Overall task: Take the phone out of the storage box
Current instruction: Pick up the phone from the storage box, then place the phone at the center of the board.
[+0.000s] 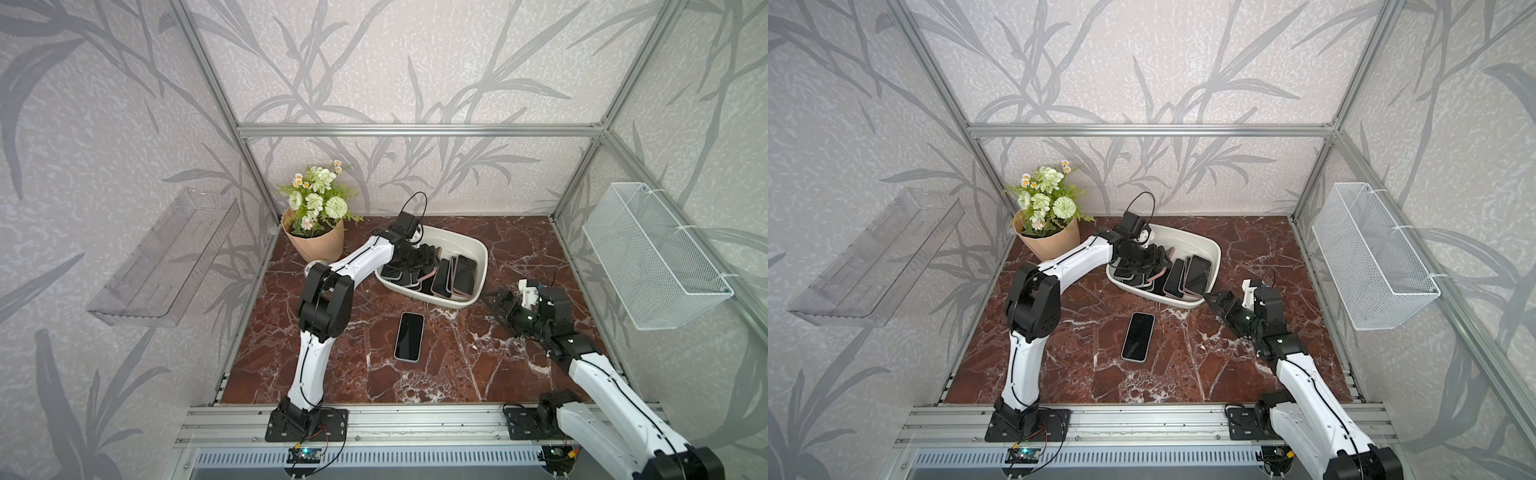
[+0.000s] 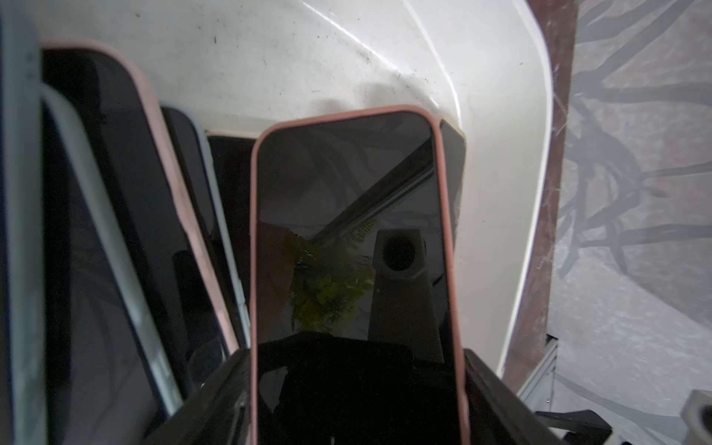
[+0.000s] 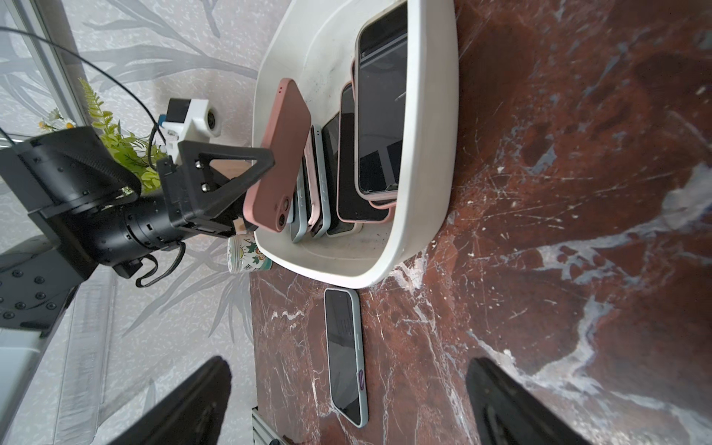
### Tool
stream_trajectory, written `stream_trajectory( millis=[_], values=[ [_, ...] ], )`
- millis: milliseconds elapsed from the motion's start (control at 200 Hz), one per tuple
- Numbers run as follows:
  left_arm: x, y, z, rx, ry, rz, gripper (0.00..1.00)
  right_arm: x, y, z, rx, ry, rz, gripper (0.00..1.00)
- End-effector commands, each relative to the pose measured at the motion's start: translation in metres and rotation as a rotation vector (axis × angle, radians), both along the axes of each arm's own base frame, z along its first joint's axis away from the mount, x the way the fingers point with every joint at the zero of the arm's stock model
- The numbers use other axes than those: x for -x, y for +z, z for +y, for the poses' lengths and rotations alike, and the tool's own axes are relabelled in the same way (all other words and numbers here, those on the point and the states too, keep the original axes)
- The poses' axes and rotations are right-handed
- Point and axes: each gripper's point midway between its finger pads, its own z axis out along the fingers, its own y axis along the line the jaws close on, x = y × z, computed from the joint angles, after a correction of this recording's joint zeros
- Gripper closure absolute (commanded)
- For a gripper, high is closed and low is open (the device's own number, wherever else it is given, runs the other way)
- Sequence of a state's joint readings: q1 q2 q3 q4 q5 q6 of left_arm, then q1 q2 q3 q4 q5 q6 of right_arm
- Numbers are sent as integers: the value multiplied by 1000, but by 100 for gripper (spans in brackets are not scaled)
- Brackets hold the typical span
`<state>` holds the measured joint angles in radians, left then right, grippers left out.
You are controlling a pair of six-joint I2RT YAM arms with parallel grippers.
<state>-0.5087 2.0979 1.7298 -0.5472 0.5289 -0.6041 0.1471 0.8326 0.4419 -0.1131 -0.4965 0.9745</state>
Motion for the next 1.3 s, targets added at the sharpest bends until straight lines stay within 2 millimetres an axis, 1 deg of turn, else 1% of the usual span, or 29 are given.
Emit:
stream_trajectory(
  millis=[0,100,195,275,300,405,475,555,615,685,750,815,895,1030,1150,1295],
  values=[
    [8,54,-7,156,-5,-85,25,1,10,-3,7,-12,-15,1],
    [33,60,7,151,-4,-90,25,3,13,-1,-7,-8,-21,1],
    [59,66,28,118,2,-109,25,5,15,1,-15,-2,-26,1],
    [84,69,53,39,1,-134,24,9,14,2,-22,3,-27,1],
    [92,67,62,5,4,-138,24,10,14,3,-27,5,-26,1],
    [124,70,103,-122,30,-189,24,14,13,6,-34,11,-27,1],
    [144,64,126,-186,42,-208,24,17,13,8,-36,18,-30,1],
    [163,56,152,-266,62,-225,24,19,15,12,-38,28,-35,1],
    [175,49,165,-303,73,-228,24,20,16,15,-38,35,-38,1],
    [186,35,178,-340,87,-226,24,23,18,20,-35,47,-46,1],
    [193,23,184,-348,99,-220,24,25,18,25,-32,62,-48,1],
    [197,14,184,-337,109,-216,24,28,17,29,-28,77,-46,1],
    [198,3,182,-325,117,-215,24,32,17,32,-21,90,-42,1],
    [194,-19,175,-315,122,-202,24,39,15,30,-8,88,-38,1],
    [192,-39,172,-360,90,-188,24,44,16,26,0,81,-41,1],
    [189,-53,165,-402,42,-203,24,50,15,22,14,74,-37,1]
  ],
)
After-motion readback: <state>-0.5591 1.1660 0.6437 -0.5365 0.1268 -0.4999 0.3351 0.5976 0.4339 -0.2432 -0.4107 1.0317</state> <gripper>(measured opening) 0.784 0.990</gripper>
